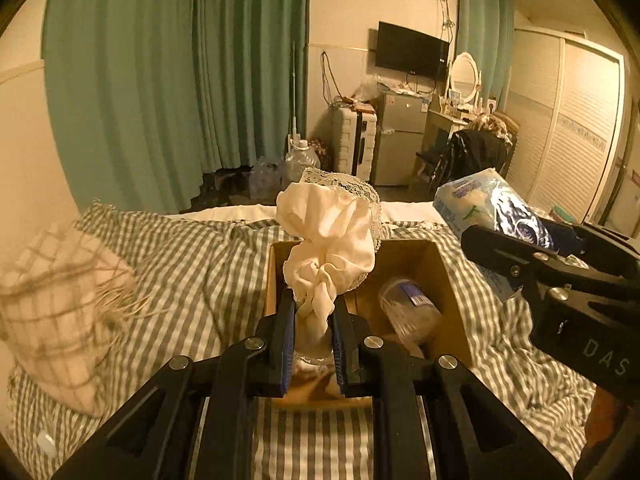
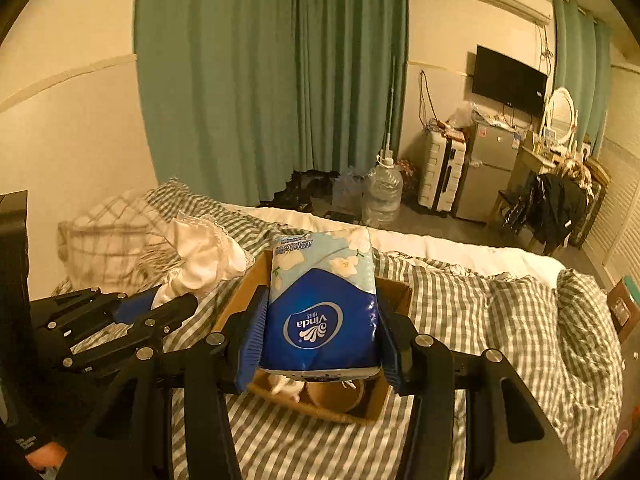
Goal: Organize objects
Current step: 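Carry the scrunchie and tissue pack into the box and open both tools, then move both tools back to the black plastic loop and white foam tube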
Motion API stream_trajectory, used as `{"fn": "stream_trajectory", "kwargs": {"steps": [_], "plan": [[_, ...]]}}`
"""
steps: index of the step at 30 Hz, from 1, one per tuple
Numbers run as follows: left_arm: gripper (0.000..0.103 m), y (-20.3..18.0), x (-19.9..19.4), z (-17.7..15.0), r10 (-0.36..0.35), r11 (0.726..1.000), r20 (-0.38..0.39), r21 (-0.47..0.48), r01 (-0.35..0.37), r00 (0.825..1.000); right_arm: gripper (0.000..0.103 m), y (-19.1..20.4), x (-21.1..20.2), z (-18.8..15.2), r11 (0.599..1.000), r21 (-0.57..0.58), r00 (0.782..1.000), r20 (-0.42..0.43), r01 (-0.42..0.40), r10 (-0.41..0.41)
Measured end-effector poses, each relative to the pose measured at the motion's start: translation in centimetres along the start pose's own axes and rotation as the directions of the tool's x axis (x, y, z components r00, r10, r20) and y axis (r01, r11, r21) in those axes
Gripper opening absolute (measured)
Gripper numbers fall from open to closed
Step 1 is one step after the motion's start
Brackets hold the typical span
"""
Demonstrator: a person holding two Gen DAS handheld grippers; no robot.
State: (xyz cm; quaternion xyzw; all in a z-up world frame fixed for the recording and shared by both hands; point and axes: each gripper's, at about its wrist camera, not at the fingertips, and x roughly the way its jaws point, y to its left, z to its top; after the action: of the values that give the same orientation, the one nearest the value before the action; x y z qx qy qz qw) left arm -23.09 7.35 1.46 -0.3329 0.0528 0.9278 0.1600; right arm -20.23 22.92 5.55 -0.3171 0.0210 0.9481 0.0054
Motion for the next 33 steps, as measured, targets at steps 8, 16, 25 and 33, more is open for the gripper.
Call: {"fn": "stream_trajectory", "kwargs": {"steps": [8, 16, 25, 33], "plan": [[0.016, -0.2, 8.0, -0.4, -0.017, 1.0, -0.074, 0.024, 0.018, 0.997, 0.046, -2.4, 7.6, -0.9, 0.999, 0.039, 0.998, -0.054, 0.019, -0.017], [0.019, -0.4, 10.5, -1.8, -0.04, 0.999, -0.097, 0.026, 0.043, 0.994, 0.049, -4.2, 11.0, -2.7, 0.997, 0.074, 0.995, -0.097, 0.008, -0.001], [0.074, -0.3, 5.1, -1.2, -0.034, 0.999, -0.098, 0.001, 0.034, 0.995, 0.077, -4.4, 5.5, -0.9, 0.992, 0.115, 0.998, -0.043, 0.049, -0.045], [0.1, 1.0, -5.5, -0.4, -0.003, 1.0, 0.011, -0.023, 0.003, 1.0, 0.082, -2.5, -4.9, 0.4, 0.991, 0.091, 0.994, 0.046, 0.095, -0.099]]}}
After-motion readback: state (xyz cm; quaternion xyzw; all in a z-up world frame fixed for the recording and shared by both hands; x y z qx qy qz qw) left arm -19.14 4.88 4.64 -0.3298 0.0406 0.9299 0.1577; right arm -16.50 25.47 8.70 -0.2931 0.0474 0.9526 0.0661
